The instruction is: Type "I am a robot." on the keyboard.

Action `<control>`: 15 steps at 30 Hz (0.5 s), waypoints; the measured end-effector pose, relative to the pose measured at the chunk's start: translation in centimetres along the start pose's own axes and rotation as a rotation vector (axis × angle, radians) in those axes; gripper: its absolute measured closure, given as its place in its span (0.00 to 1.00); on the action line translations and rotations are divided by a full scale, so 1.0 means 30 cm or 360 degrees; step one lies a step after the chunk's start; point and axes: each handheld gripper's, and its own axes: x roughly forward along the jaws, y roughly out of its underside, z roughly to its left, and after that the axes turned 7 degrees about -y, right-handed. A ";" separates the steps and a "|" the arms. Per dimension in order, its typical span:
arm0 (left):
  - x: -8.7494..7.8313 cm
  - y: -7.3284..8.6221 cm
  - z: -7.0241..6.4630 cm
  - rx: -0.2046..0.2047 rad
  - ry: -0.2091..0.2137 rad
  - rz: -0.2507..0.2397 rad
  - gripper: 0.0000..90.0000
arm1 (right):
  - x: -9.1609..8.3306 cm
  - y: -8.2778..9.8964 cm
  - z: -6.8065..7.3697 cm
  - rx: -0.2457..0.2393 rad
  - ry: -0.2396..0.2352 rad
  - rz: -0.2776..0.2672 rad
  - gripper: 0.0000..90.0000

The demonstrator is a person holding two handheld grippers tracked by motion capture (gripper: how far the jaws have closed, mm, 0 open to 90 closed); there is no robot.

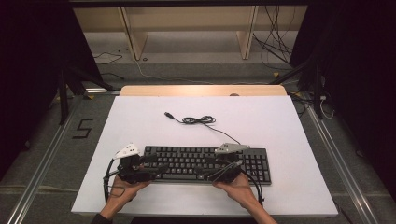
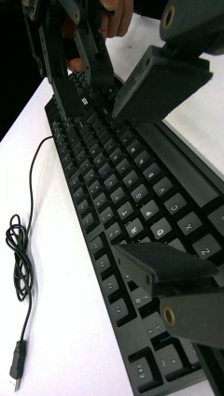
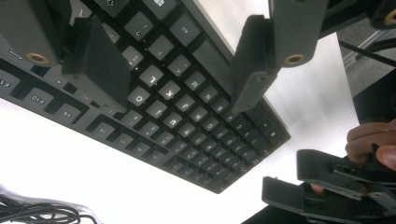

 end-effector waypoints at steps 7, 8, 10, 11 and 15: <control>-0.018 0.017 -0.005 0.0011 -0.0006 -0.0015 0.30 | 0.000 0.000 0.000 0.0002 0.0001 0.0009 0.45; -0.021 0.019 -0.004 0.0016 -0.0004 -0.0014 0.30 | 0.000 0.001 -0.001 0.0002 0.0001 0.0011 0.46; -0.025 0.023 -0.005 0.0010 -0.0005 -0.0016 0.30 | 0.001 0.001 -0.001 0.0002 0.0006 0.0014 0.47; -0.027 0.025 -0.005 0.0013 -0.0005 -0.0018 0.30 | 0.002 0.001 -0.001 0.0001 0.0010 0.0016 0.49; -0.035 0.032 -0.005 0.0020 -0.0015 -0.0019 0.30 | 0.004 0.003 0.000 0.0002 0.0026 0.0037 0.57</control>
